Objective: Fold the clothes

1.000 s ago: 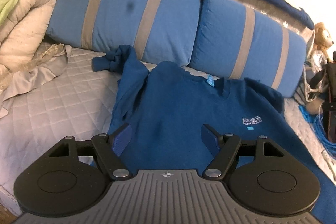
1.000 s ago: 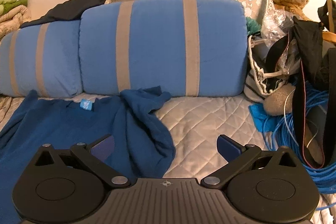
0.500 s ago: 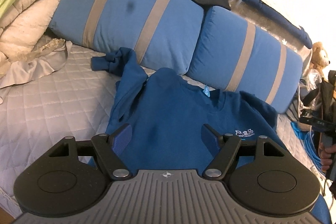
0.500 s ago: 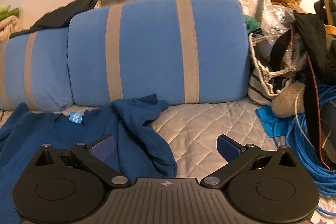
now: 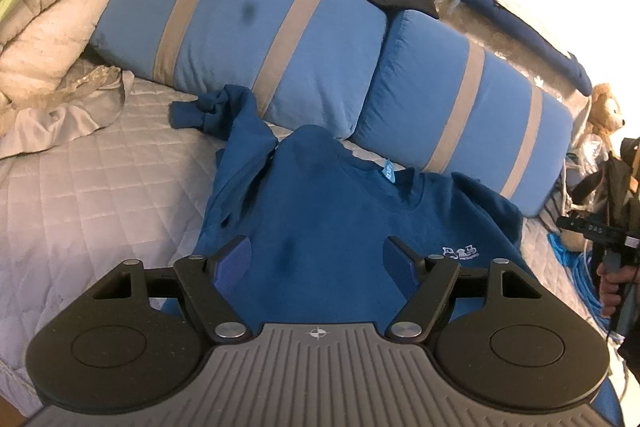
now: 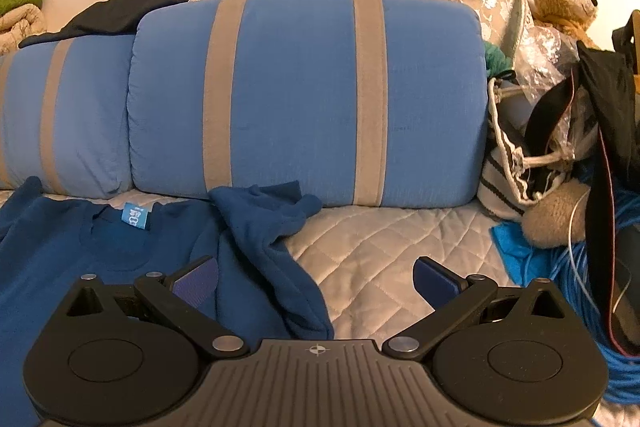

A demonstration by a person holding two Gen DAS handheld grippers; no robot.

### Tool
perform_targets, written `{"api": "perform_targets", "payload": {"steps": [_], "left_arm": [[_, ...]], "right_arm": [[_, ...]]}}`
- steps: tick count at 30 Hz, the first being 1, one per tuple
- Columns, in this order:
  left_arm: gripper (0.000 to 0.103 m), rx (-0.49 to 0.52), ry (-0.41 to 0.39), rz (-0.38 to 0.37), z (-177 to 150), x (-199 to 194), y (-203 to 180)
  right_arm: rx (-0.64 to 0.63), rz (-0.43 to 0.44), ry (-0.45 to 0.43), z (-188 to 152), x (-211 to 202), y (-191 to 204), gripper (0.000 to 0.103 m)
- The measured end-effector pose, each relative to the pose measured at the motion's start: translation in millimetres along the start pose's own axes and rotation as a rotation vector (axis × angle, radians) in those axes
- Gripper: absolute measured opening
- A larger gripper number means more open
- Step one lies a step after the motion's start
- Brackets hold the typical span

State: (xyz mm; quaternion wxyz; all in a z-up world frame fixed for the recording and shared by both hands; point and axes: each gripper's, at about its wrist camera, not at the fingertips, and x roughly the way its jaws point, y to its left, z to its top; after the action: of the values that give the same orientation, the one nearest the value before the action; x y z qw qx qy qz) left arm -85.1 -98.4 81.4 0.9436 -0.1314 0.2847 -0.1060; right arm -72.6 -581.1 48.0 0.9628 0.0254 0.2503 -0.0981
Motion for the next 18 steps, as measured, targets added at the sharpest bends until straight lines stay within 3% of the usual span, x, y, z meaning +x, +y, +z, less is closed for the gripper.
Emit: {"api": "perform_targets", "payload": {"steps": [11, 18], "left_arm": [[0.072, -0.006, 0.002, 0.032, 0, 1, 0], [0.072, -0.031, -0.006, 0.014, 1, 0, 4]], "right_arm": [[-0.063, 0.009, 0.039, 23, 19, 5, 0.103], [-0.101, 0.037, 0.084, 27, 42, 15, 0.102]]}}
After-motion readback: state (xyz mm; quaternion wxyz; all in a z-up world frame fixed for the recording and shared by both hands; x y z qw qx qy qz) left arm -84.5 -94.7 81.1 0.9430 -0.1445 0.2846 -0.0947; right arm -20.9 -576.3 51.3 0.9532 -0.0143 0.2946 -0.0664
